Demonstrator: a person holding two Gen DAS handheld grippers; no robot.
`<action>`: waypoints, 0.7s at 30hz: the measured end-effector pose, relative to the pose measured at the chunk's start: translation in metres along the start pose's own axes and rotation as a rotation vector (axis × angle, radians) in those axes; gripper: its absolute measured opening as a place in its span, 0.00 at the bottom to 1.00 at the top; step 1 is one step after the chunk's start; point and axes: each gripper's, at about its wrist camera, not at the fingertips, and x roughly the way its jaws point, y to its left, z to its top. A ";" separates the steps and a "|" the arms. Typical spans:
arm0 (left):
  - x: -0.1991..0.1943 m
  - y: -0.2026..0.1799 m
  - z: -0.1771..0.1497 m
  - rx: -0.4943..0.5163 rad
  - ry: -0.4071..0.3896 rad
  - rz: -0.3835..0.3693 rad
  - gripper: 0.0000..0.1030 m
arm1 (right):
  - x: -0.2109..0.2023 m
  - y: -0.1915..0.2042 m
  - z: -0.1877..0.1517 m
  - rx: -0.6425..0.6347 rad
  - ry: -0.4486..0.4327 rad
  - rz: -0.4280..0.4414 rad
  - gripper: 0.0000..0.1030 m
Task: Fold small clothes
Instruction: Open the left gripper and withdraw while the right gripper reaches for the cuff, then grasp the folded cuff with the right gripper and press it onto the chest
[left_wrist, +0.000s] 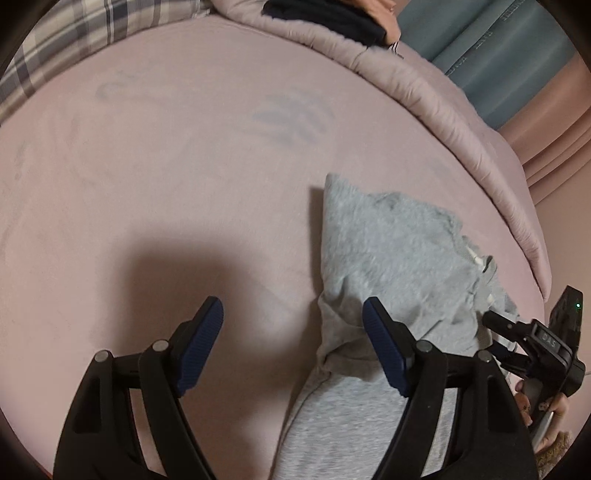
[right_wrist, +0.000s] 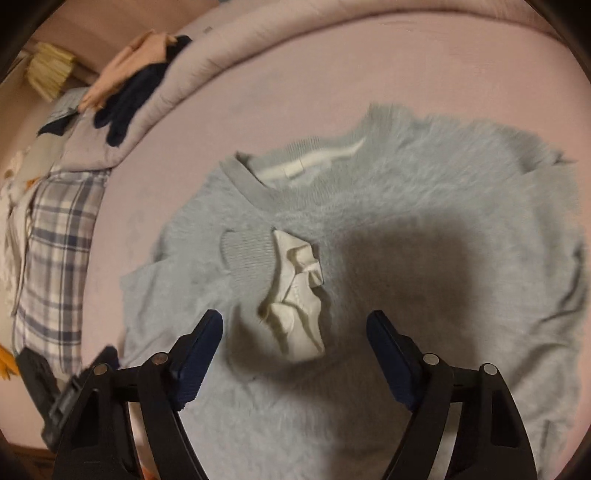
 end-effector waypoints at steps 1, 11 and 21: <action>0.001 0.001 0.000 -0.005 0.003 -0.005 0.75 | 0.004 0.001 -0.001 0.000 0.002 0.000 0.72; 0.005 -0.011 0.008 -0.021 0.011 -0.053 0.75 | -0.033 0.020 -0.009 -0.104 -0.127 0.060 0.12; 0.020 -0.060 0.011 0.075 0.018 -0.058 0.75 | -0.092 -0.006 -0.002 -0.107 -0.312 -0.042 0.12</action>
